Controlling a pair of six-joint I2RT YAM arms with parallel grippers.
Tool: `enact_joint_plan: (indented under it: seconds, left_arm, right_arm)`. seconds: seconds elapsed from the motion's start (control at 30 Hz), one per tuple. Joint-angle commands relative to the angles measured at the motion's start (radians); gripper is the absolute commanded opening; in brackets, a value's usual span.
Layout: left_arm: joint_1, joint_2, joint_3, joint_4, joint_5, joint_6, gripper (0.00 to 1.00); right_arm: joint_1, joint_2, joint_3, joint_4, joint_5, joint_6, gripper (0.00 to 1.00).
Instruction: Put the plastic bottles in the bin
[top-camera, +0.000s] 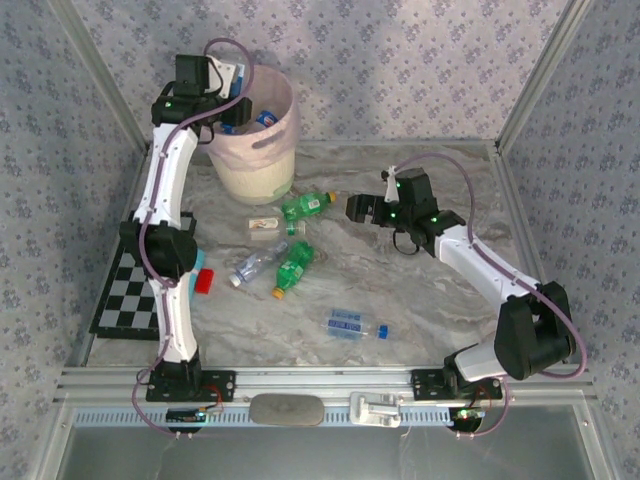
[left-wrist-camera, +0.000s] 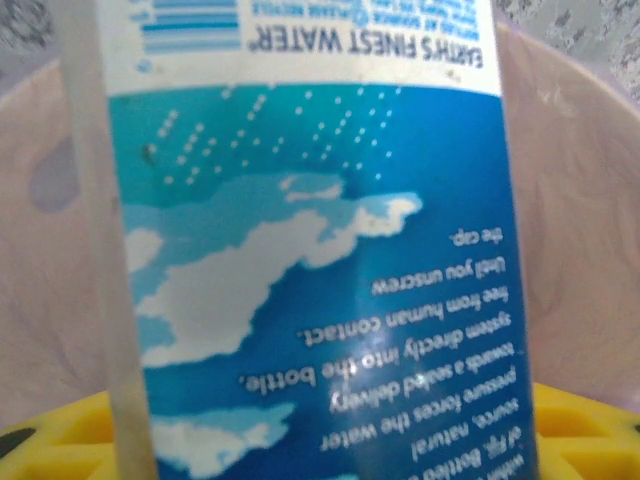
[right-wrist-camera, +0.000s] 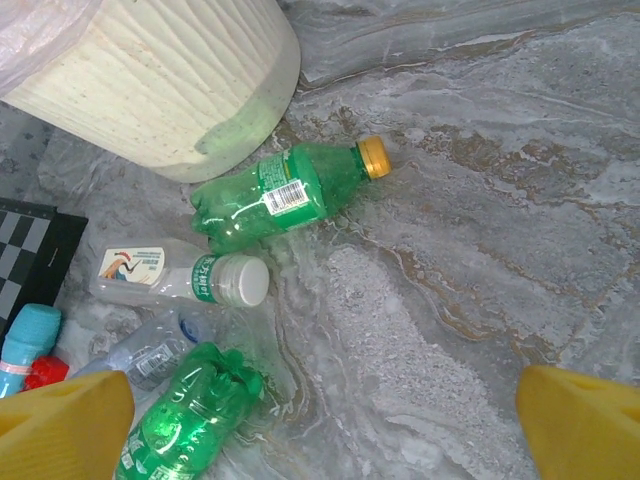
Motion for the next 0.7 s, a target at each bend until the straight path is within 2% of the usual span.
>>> enact_joint_plan:
  seconds: [0.0,0.1,0.3,0.53,0.67]
  left_arm:
    - [0.001,0.014,0.044,-0.065,0.021,-0.025,0.56]
    - [0.001,0.019,0.045,-0.064,0.020,-0.034,0.65]
    - [0.001,0.008,0.049,-0.037,0.014,-0.072,0.99]
    - [-0.013,-0.081,0.012,0.014,0.036,-0.127,1.00]
    - [-0.066,-0.211,-0.151,0.110,0.044,-0.117,1.00]
  right_arm:
    - [0.007,-0.047,-0.012,-0.029,0.030,-0.025,1.00]
    - [0.008,-0.066,-0.025,-0.031,0.035,-0.025,1.00]
    - [0.012,-0.101,-0.038,-0.049,0.050,-0.038,1.00]
    - [0.036,-0.118,-0.035,-0.081,0.054,-0.112,1.00]
    - [0.059,-0.108,-0.027,-0.110,0.047,-0.157,1.00]
